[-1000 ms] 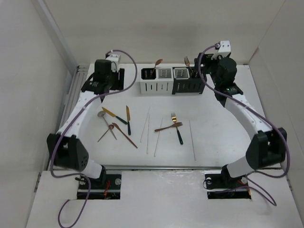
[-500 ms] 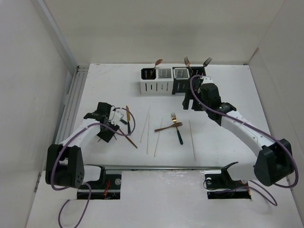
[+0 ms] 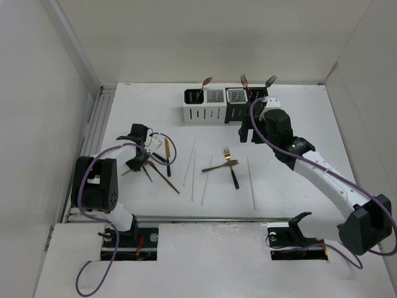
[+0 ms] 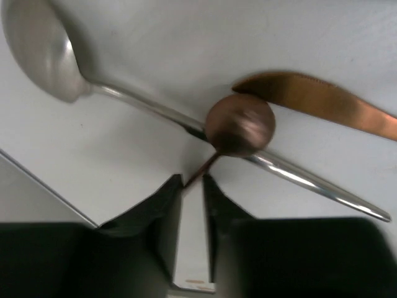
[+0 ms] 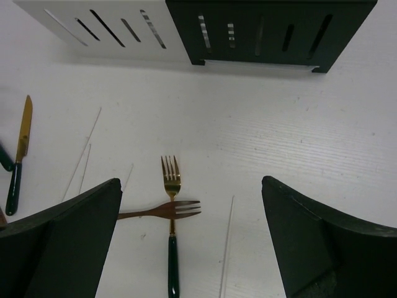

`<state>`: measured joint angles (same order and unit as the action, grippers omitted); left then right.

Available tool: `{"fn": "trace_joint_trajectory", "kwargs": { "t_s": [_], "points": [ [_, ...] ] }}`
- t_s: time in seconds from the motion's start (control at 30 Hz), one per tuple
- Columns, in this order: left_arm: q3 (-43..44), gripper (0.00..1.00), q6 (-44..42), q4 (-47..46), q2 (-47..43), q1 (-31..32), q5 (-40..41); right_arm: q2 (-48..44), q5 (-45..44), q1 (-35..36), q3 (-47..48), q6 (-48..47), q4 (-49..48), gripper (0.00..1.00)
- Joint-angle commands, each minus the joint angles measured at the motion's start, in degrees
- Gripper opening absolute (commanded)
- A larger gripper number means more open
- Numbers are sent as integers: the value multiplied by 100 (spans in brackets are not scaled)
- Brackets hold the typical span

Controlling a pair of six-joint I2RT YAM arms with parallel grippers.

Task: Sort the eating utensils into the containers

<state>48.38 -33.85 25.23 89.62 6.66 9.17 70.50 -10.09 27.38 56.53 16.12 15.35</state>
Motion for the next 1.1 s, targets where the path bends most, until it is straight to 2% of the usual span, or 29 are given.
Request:
{"fn": "trace_joint_trajectory", "kwargs": {
  "t_s": [0.0, 0.07, 0.27, 0.4, 0.7, 0.8, 0.83, 0.93, 0.97, 1.03, 1.07],
  "points": [
    [30, 13, -96, -54, 432, -15, -292, -299, -291, 84, 25, -179, -252, 99],
    [31, 0, -43, 139, 486, -15, -511, -379, -388, 84, 24, -232, -200, 99],
    [-110, 0, 97, 367, -92, -15, -881, -590, -608, 84, 24, -232, -252, 99],
    [452, 0, 466, 641, -673, -120, -1442, -433, -547, 84, 164, -285, -252, 99],
    [1761, 0, 1635, 693, -1649, -173, -1725, -89, -310, 84, 394, -399, -682, 99],
    [2192, 0, 2144, -51, -1720, -104, -2173, 51, -108, -65, 446, -399, -858, 99],
    [2263, 0, 2293, -715, -1720, -33, -2261, 139, -29, -135, 446, -338, -920, 99],
    [2395, 0, 2567, -1939, -1475, 502, -2411, 279, 340, -443, 446, -285, -1200, 99],
    [2395, 0, 2567, -2787, -1204, 799, -2411, 280, 410, -513, 446, -215, -1280, 99],
    [2632, 0, 2645, -3548, -826, 1108, -2087, 420, 577, -619, 394, -162, -1481, 99],
    [2763, 0, 2646, -4091, -354, 1223, -1955, 421, 578, -698, 394, -110, -1483, 99]
  ]
}}
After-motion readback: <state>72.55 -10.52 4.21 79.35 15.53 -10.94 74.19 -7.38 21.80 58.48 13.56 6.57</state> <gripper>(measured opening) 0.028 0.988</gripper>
